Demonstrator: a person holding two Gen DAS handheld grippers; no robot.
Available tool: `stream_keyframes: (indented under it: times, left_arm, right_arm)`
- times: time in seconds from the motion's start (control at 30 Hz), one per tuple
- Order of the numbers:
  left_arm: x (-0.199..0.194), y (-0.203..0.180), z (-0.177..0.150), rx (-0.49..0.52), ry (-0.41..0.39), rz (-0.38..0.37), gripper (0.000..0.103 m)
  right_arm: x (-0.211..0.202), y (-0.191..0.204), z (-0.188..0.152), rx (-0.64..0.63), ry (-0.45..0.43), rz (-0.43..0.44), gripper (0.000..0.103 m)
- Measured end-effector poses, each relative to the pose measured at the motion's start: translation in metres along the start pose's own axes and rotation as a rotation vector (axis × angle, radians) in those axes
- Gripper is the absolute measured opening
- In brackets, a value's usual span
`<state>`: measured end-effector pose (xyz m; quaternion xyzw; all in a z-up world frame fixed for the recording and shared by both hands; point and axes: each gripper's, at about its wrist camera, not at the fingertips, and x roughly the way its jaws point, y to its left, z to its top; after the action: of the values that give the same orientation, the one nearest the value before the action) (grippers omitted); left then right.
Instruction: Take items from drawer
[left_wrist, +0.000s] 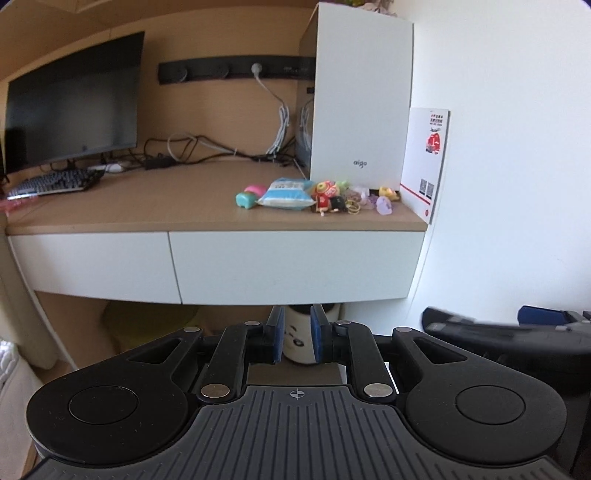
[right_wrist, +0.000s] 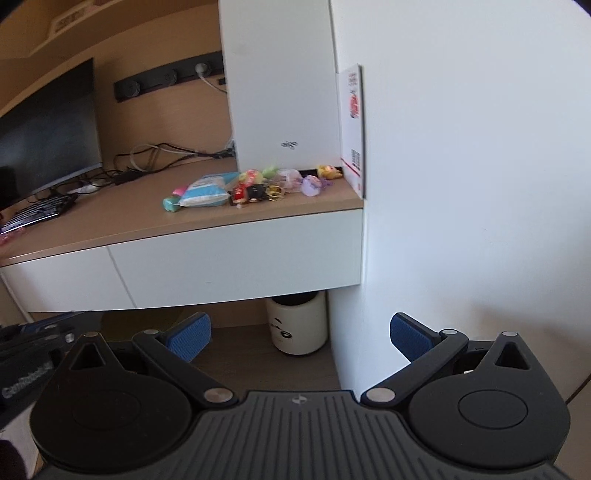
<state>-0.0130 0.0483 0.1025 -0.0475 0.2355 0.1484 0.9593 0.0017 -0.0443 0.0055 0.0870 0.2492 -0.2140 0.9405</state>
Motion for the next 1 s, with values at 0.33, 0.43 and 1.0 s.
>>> stream_keyframes:
  times: [0.33, 0.43, 1.0]
  left_arm:
    - [-0.018, -0.004, -0.009, 0.025, -0.020, 0.019, 0.015]
    - [-0.017, -0.003, -0.009, 0.005, -0.017, 0.016, 0.015]
    - [-0.006, -0.002, -0.012, -0.026, 0.020, 0.015, 0.015]
  right_arm:
    - [-0.009, 0.007, -0.006, -0.046, -0.026, 0.000, 0.103]
    - [-0.008, 0.009, -0.007, -0.054, -0.022, 0.004, 0.103]
    - [-0.003, 0.003, -0.004, -0.054, -0.015, -0.016, 0.103]
